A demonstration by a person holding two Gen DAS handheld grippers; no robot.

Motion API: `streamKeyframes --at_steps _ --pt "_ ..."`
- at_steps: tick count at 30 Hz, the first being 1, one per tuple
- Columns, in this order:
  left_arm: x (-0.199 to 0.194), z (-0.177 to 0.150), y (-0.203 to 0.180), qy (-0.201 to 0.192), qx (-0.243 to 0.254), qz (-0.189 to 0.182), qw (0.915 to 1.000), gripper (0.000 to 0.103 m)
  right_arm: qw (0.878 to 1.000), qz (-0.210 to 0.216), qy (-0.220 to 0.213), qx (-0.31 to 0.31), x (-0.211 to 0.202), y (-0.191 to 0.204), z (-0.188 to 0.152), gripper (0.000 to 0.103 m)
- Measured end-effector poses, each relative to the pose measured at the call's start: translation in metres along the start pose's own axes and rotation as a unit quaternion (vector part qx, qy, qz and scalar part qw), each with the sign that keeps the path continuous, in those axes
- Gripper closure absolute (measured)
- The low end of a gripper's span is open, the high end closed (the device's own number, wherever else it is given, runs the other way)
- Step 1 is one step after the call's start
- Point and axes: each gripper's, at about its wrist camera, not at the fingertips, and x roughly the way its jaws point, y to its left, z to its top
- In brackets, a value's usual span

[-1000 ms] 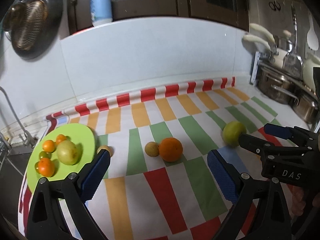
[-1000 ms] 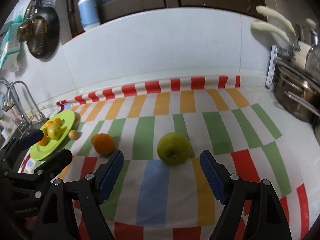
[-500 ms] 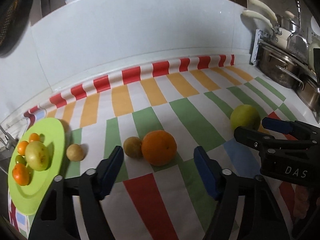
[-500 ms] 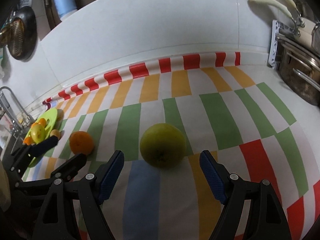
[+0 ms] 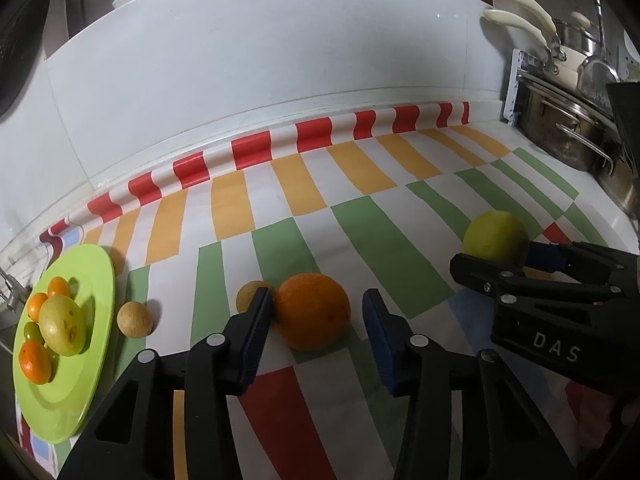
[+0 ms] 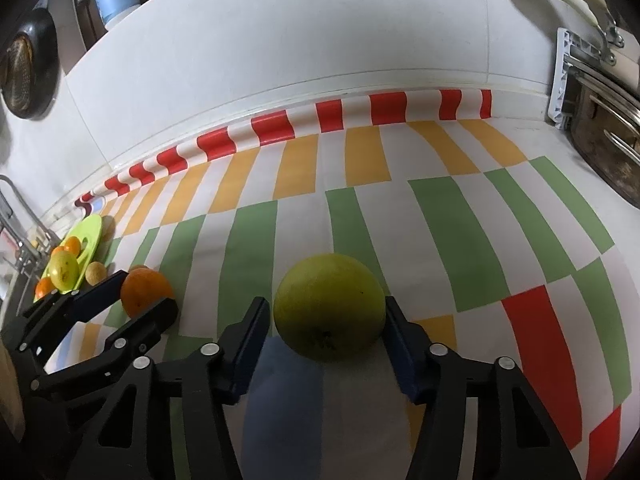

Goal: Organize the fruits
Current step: 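Grasp the large orange with the left tool while the right grasps the green apple, then carry the orange and green apple onto the green plate and open both tools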

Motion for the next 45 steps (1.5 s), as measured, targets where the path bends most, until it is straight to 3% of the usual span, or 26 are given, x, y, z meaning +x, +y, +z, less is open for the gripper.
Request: streamKeyframes --at_steps 3,20,45 --pt "0.000 0.001 0.001 -0.002 0.000 0.003 1.0000 0.063 1.000 -0.003 -0.002 -0.002 0.000 0.000 0.000 0.052" --pt "-0.013 0.003 0.011 0.001 -0.012 -0.031 0.9994 0.064 1.000 0.014 0.005 -0.012 -0.012 0.007 -0.008 0.052" --pt "-0.112 -0.015 0.042 -0.061 -0.056 -0.018 0.9964 0.064 0.996 0.033 -0.059 -0.051 -0.097 0.055 -0.016 0.052"
